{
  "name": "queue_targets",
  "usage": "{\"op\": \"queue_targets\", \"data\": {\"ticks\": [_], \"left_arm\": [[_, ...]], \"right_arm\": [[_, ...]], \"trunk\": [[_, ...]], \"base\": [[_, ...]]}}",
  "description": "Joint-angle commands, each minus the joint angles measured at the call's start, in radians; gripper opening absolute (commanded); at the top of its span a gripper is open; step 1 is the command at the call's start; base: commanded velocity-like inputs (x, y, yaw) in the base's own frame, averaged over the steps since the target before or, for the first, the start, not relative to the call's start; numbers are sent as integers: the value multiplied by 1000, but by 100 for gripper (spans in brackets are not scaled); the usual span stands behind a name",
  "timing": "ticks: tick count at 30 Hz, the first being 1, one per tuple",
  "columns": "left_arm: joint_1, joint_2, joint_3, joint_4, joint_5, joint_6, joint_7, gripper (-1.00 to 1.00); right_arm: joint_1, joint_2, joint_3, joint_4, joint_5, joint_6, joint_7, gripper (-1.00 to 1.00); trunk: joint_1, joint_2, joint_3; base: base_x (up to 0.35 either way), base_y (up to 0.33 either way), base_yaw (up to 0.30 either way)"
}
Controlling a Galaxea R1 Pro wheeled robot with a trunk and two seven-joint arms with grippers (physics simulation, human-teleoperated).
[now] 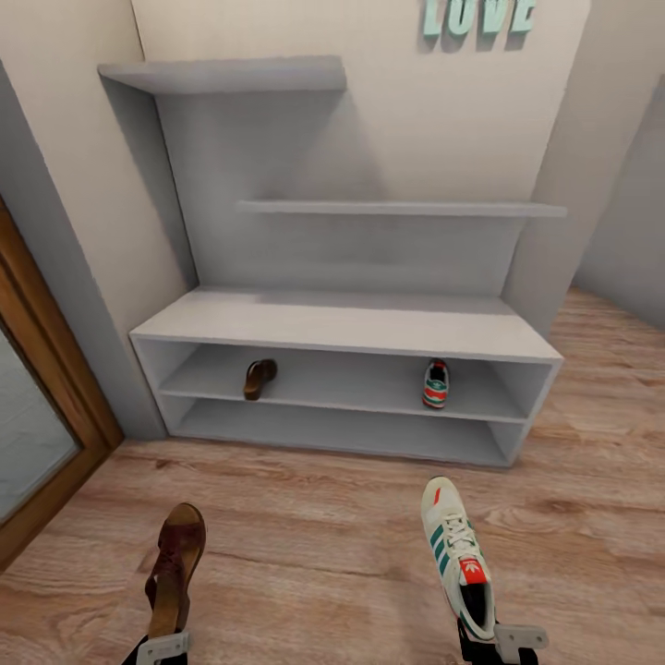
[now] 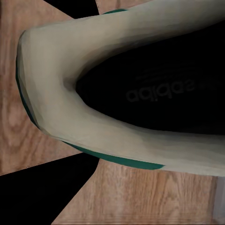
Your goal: Pick up the two gym shoes and the two sandals from the corridor floor and place them onto the hallstand (shoe rack) in the corridor, making sure they are on the rack and not on the floor. Arrange them so the two gym shoes are next to each other and the two sandals are next to each other.
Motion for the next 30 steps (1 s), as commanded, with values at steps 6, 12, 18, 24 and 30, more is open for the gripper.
{"op": "queue_targets", "data": {"ticks": [6, 12, 18, 24, 30], "left_arm": [[0, -1, 9, 0, -8, -3, -9, -100], [0, -1, 9, 0, -8, -3, -9, -100], [0, -1, 9, 0, -9, -2, -9, -100], [-3, -2, 8, 0, -8, 9, -12, -100], [-36, -12, 9, -12, -16, 100, -18, -100]], "right_arm": [[-1, 0, 0, 1, 4, -3, -5, -100], [-1, 0, 0, 0, 4, -3, -3, -100], [-1, 0, -1, -1, 4, -3, -2, -100], [-1, 1, 0, -2, 5, -3, -2, -100], [-1, -10, -5, -1, 5, 0, -4, -100]], "trunk": [[0, 0, -1], [0, 0, -1], [0, 0, -1], [0, 0, -1], [0, 0, -1]], "base": [[0, 147, -269], [0, 277, -83], [0, 55, -4], [0, 2, 0], [0, 0, 0]]}}
